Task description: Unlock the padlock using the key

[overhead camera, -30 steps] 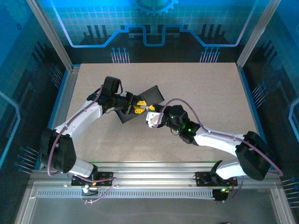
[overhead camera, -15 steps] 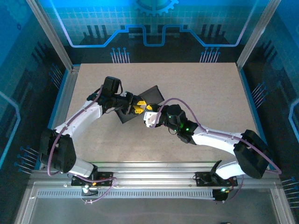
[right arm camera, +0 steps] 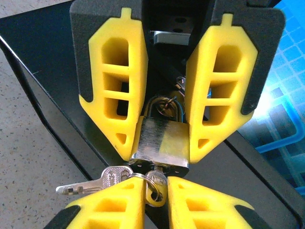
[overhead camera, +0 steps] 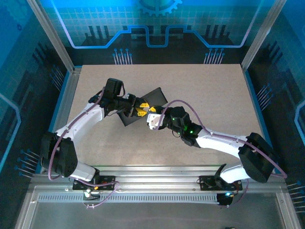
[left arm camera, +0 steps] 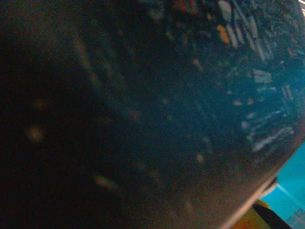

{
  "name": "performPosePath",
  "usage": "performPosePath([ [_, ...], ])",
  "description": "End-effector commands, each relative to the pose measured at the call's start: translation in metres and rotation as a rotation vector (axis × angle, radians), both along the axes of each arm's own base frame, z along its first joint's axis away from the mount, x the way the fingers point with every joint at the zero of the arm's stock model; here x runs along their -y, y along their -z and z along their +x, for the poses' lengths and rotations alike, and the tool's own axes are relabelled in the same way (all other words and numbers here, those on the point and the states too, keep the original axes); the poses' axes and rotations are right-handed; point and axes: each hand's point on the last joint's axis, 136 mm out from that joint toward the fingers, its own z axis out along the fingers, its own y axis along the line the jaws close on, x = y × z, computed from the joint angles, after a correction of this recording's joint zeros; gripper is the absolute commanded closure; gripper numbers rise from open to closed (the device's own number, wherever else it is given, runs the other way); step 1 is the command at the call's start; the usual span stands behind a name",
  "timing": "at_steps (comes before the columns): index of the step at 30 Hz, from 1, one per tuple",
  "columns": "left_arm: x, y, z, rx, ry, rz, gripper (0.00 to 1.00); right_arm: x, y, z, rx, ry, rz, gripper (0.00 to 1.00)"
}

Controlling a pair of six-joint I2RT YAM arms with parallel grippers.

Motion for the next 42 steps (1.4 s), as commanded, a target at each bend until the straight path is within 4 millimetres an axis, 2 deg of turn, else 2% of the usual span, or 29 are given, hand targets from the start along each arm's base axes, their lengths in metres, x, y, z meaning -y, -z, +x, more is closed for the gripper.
performPosePath([
  [1, 0.008, -0.055, -0.007, 0.146, 0.06, -0.088, 1.0, 0.003, -0.003, 0.007, 0.0, 0.024, 0.008, 0.83],
  [10, 0.012, -0.054, -0.01, 0.153, 0.079, -0.086, 1.0, -0.004, -0.009, 0.005, -0.092, 0.01, 0.039, 0.95],
  [12, 0.012, -0.054, -0.01, 0.159, 0.081, -0.084, 1.0, -0.004, -0.011, 0.003, -0.154, 0.008, 0.055, 1.0],
  [15, 0.012, -0.057, -0.009, 0.177, 0.088, -0.08, 1.0, -0.002, -0.01, -0.003, -0.301, 0.008, 0.085, 1.0],
  [19, 0.012, -0.059, -0.01, 0.199, 0.101, -0.08, 1.0, -0.004, -0.015, -0.008, -0.488, 0.043, 0.214, 1.0],
  [22, 0.013, -0.061, -0.011, 0.21, 0.108, -0.08, 1.0, 0.002, -0.019, -0.002, -0.632, 0.112, 0.345, 1.0],
  [28, 0.012, -0.063, -0.012, 0.229, 0.119, -0.075, 1.0, 0.015, -0.031, 0.012, -1.072, 0.174, 0.732, 1.0],
  [31, 0.012, -0.065, -0.012, 0.237, 0.121, -0.077, 1.0, 0.018, -0.025, 0.017, -1.2, 0.219, 0.82, 1.0],
  [42, 0.011, -0.063, -0.008, 0.244, 0.107, -0.061, 1.0, 0.005, -0.006, 0.02, -1.581, 0.376, 1.036, 1.0],
])
